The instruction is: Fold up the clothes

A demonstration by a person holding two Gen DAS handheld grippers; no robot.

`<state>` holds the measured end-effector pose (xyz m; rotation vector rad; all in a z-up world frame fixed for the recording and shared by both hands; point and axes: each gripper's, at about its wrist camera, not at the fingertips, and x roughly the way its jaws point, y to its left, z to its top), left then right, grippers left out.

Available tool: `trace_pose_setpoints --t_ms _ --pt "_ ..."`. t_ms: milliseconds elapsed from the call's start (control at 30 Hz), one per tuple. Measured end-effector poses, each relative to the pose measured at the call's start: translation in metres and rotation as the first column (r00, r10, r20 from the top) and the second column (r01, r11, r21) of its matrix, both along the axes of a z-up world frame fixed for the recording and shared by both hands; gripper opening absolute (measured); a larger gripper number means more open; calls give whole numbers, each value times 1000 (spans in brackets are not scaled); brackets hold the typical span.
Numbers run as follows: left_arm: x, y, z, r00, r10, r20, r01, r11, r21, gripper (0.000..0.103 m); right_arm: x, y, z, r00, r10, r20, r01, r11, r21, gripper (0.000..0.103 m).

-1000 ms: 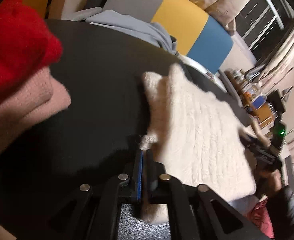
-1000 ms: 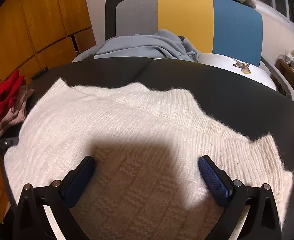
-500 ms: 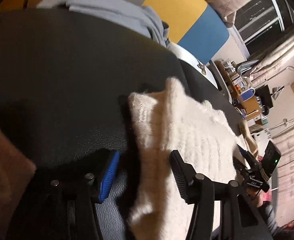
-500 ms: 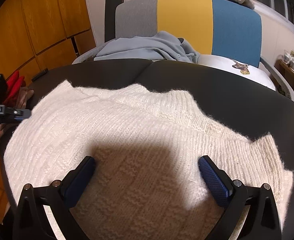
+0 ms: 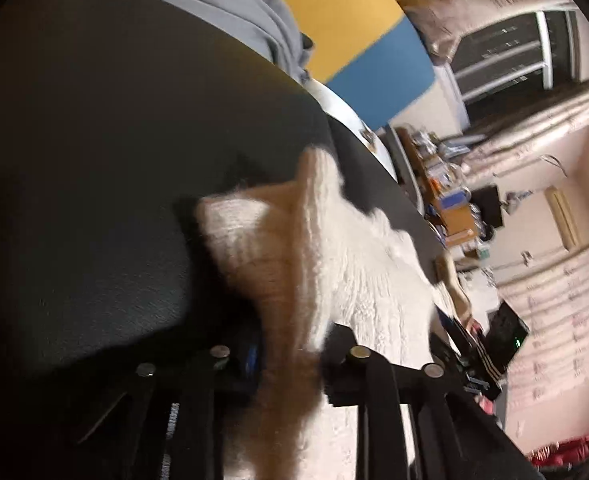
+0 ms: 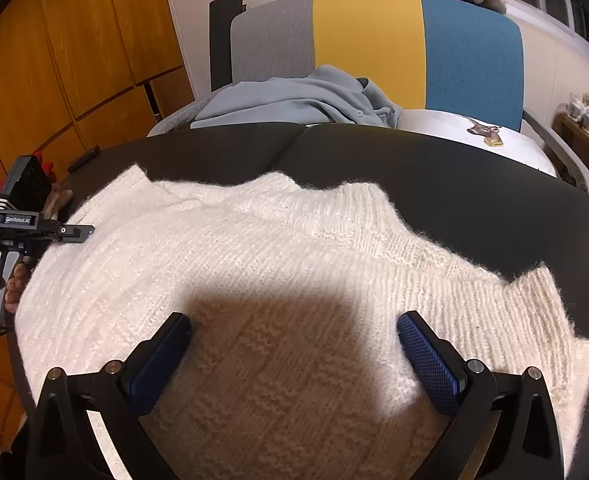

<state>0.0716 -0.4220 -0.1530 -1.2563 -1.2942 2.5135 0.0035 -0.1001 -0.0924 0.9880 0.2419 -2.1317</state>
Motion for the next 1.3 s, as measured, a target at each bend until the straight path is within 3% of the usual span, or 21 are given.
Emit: trace_pose_setpoints --t_ms 100,167,233,500,833,967,1300 --pt "-6 -14 13 999 41 5 -41 998 -40 16 -3 8 7 997 40 65 -36 997 -61 103" --pt "-8 -19 23 999 47 15 -45 995 -90 16 -6 21 17 979 128 157 -103 982 -160 103" --pt "-7 -25 32 999 48 22 -45 991 -129 16 -4 33 28 958 204 200 -166 967 -192 103" --pt "8 -38 59 999 39 35 -31 981 -194 16 29 43 43 862 434 261 -453 891 15 103" --pt "8 -27 81 999 9 46 2 973 -229 16 24 54 4 822 493 284 -557 800 224 103" --pt "11 -24 86 1000 4 20 -1 986 -165 16 29 59 -4 839 495 224 -539 812 222 103" --pt "25 16 134 986 23 -166 -18 999 33 16 37 78 -7 896 426 122 -441 884 155 103"
